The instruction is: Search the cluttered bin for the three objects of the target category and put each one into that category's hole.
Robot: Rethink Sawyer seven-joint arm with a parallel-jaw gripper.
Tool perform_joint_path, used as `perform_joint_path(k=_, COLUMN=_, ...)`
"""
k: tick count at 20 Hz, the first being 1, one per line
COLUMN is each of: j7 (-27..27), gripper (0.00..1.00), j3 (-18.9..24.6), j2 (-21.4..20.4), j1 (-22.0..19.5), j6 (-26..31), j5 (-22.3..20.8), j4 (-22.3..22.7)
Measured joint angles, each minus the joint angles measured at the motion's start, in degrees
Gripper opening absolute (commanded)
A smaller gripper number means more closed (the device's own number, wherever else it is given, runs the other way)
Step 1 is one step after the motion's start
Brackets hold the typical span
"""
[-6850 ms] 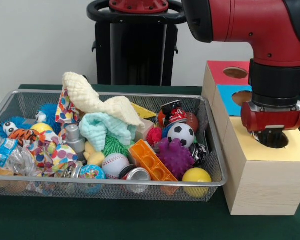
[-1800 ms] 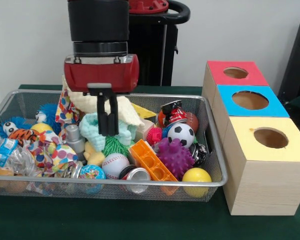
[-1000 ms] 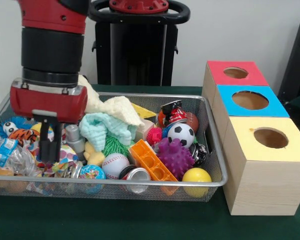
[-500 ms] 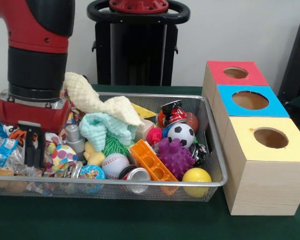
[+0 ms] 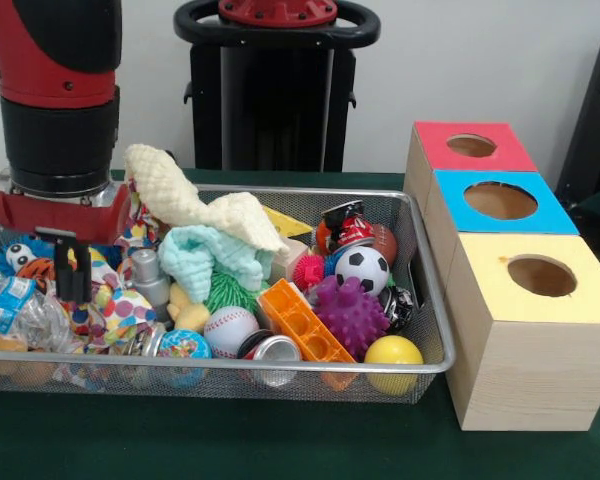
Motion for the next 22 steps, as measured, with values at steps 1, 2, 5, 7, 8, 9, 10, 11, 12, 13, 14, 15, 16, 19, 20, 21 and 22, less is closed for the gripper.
perform_joint_path(k=1, j7=0.0, gripper=0.0, j3=0.2, j2=-0.2, j1=-0.1, j6=1.5, j5=0.1, j4=0.0)
perform_joint_path(k=2, j7=0.0, gripper=0.0, j3=0.4, j2=-0.4, j1=-0.2, j6=3.0, j5=0.2, j4=0.0)
perform_joint_path(k=5, j7=0.0, gripper=0.0, j3=0.9, j2=-1.0, j1=-0.2, j6=5.2, j5=0.3, j4=0.0)
perform_joint_path(k=7, j7=0.0, gripper=0.0, j3=1.3, j2=-1.4, j1=-0.2, j6=5.4, j5=0.3, j4=0.0)
perform_joint_path(k=8, j7=0.0, gripper=0.0, j3=1.7, j2=-1.7, j1=-0.2, j6=5.4, j5=0.3, j4=0.0)
perform_joint_path(k=9, j7=0.0, gripper=1.0, j3=2.0, j2=-2.0, j1=-0.2, j6=5.4, j5=0.3, j4=0.1)
perform_joint_path(k=10, j7=0.0, gripper=1.0, j3=2.2, j2=-2.2, j1=-0.3, j6=5.4, j5=0.3, j4=0.1)
perform_joint_path(k=11, j7=0.0, gripper=1.0, j3=2.5, j2=-2.5, j1=-0.3, j6=5.4, j5=0.3, j4=0.1)
perform_joint_path(k=12, j7=0.0, gripper=1.0, j3=2.9, j2=-2.7, j1=-0.3, j6=5.4, j5=0.3, j4=0.2)
perform_joint_path(k=13, j7=0.0, gripper=1.0, j3=3.2, j2=-3.0, j1=-0.4, j6=5.4, j5=0.3, j4=0.2)
perform_joint_path(k=14, j7=0.0, gripper=1.0, j3=3.3, j2=-3.1, j1=-0.4, j6=5.4, j5=0.3, j4=0.3)
perform_joint_path(k=15, j7=0.0, gripper=1.0, j3=3.7, j2=-3.4, j1=-0.5, j6=5.4, j5=0.3, j4=0.3)
perform_joint_path(k=16, j7=0.0, gripper=1.0, j3=3.8, j2=-3.5, j1=-0.5, j6=5.4, j5=0.3, j4=0.4)
perform_joint_path(k=19, j7=0.0, gripper=1.0, j3=4.2, j2=-3.8, j1=-0.6, j6=5.3, j5=0.2, j4=0.7)
perform_joint_path(k=20, j7=0.0, gripper=1.0, j3=4.3, j2=-3.9, j1=-0.7, j6=5.1, j5=0.2, j4=0.8)
perform_joint_path(k=21, j7=0.0, gripper=1.0, j3=4.4, j2=-4.0, j1=-0.8, j6=4.6, j5=0.2, j4=1.1)
perform_joint_path(k=22, j7=0.0, gripper=1.0, j3=4.4, j2=-4.0, j1=-0.8, j6=4.3, j5=0.2, j4=1.2)
